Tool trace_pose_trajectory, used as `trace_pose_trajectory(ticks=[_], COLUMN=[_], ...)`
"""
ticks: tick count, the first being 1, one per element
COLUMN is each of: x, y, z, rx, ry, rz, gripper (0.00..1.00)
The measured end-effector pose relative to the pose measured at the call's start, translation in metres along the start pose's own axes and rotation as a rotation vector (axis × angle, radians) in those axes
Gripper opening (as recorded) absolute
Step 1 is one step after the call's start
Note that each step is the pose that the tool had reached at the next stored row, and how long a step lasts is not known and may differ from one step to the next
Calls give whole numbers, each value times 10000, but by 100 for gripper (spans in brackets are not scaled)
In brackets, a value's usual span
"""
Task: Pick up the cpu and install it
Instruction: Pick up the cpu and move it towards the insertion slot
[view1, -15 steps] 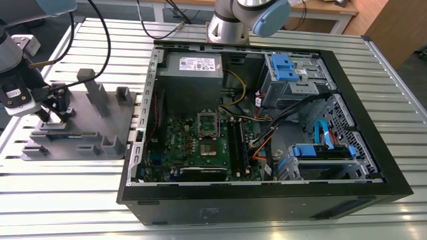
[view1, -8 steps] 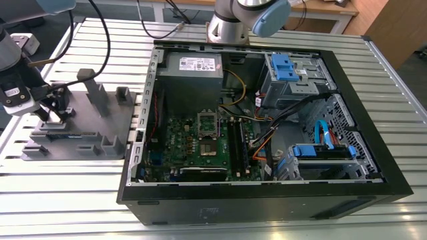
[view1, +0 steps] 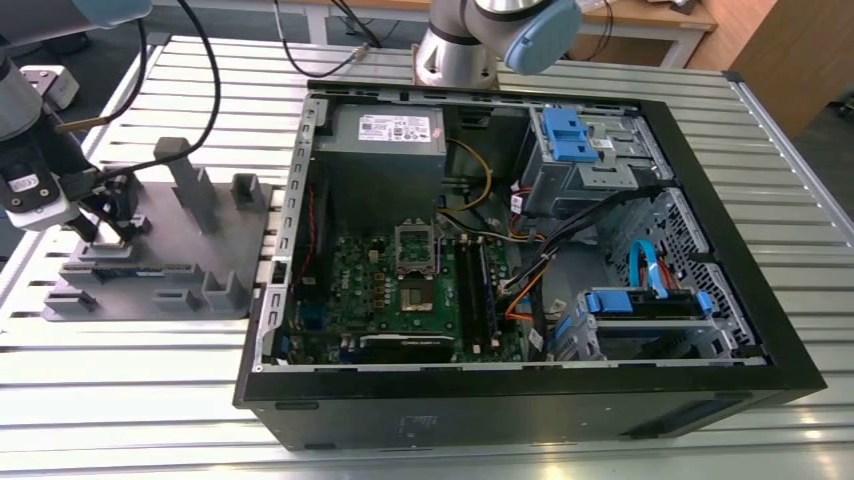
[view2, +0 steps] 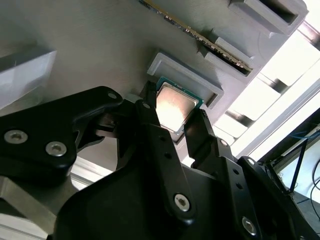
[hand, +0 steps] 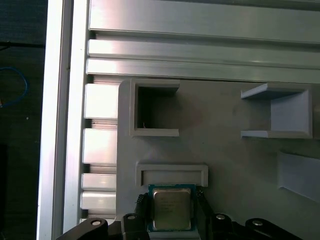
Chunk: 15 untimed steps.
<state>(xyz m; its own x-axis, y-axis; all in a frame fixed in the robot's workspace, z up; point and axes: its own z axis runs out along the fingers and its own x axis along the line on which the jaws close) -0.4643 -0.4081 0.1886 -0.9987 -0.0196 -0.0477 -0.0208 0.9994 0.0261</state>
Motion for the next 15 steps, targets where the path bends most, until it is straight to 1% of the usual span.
trace_pose_trajectory(ticks=[3, 5, 15], x=[0, -2, -13], y=[3, 4, 11], z=[-4, -35, -269], rx=[1, 0, -1], ry=[1, 0, -1], rz=[-1, -1, 0], gripper=[47, 47, 47])
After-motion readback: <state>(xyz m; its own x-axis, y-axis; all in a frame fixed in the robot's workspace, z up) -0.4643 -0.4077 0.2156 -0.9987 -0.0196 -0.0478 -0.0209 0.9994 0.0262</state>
